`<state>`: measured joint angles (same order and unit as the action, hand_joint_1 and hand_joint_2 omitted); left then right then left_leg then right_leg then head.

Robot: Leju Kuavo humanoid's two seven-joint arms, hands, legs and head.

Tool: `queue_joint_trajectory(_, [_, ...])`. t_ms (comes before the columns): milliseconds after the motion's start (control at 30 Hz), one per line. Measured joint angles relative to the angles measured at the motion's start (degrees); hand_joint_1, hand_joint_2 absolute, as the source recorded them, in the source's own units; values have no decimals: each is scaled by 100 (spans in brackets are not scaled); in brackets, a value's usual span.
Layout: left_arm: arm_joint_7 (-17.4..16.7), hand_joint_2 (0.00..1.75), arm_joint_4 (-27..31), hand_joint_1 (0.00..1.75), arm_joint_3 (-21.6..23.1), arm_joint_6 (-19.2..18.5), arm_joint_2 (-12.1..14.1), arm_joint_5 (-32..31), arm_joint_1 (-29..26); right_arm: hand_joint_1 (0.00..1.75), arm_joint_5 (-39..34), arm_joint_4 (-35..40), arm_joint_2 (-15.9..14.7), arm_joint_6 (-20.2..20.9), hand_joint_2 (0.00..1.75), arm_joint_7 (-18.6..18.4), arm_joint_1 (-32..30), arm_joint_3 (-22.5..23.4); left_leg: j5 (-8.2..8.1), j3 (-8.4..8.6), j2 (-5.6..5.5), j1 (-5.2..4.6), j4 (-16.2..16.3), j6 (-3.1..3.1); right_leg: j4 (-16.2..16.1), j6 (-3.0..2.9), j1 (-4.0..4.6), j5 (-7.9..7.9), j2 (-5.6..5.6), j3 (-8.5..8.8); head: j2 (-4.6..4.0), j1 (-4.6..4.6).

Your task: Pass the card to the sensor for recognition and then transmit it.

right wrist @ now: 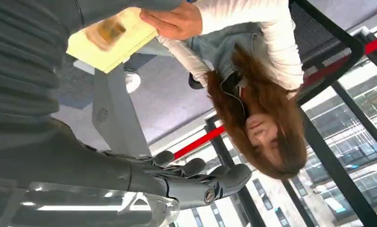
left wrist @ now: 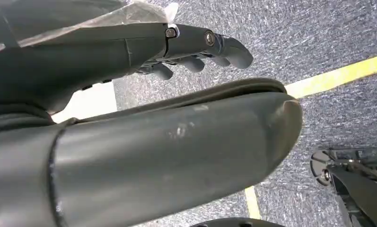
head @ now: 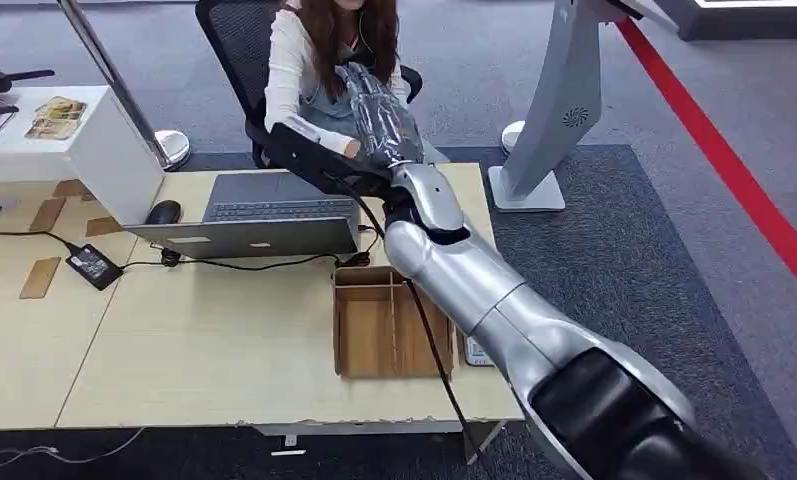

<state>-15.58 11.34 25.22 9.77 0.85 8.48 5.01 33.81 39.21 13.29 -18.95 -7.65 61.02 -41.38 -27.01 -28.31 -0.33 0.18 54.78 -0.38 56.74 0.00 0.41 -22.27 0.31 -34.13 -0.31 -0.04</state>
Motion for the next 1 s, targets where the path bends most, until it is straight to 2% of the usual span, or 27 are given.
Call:
queue_joint_trajectory(133, [-22, 0, -2, 0, -22, 20, -4, 63, -1, 0, 232, 219, -112, 116, 175, -225, -50, -68, 0, 2, -1, 0, 0, -1, 0, 0, 1, 0, 0, 0, -2, -2])
queue_joint_trajectory(233, [-85, 0, -2, 0, -39, 39, -13, 127, -8, 0, 603, 727, -408, 410, 175, -580, -186, -118, 0, 4, 0, -3, 1, 0, -2, 0, 2, 0, 0, -1, -2, -2])
queue_joint_trajectory(367, [-164, 0, -2, 0, -59, 57, -31, 262, -31, 0, 1163, 1767, -1090, 1573, 175, -1326, -477, -153, -1, 8, 0, -7, 2, 2, -6, 1, -2, 0, 0, 2, -2, 0])
queue_joint_trajectory(633, [-168, 0, -4, 0, -173, 159, -83, 439, -85, 0, 1189, 3656, -2506, 2581, 175, -1969, -1097, -57, -12, 11, 7, -11, 4, 11, -11, 2, -7, 1, 17, 2, -2, -4])
queue_joint_trajectory(833, [-146, 0, -4, 0, -240, 162, -107, 503, -84, 0, 1207, 4663, -3183, 2885, 175, -2146, -1441, -39, -12, 9, 11, -6, 4, 10, -10, 1, -4, 1, 21, 1, -2, -2])
queue_joint_trajectory(1000, [-192, 0, -4, 0, -284, 157, -116, 501, -73, 0, 1217, 5169, -3482, 3001, 175, -2216, -1631, -41, -11, 6, 14, -5, 3, 9, -10, -2, -3, 3, 21, 2, -2, -2])
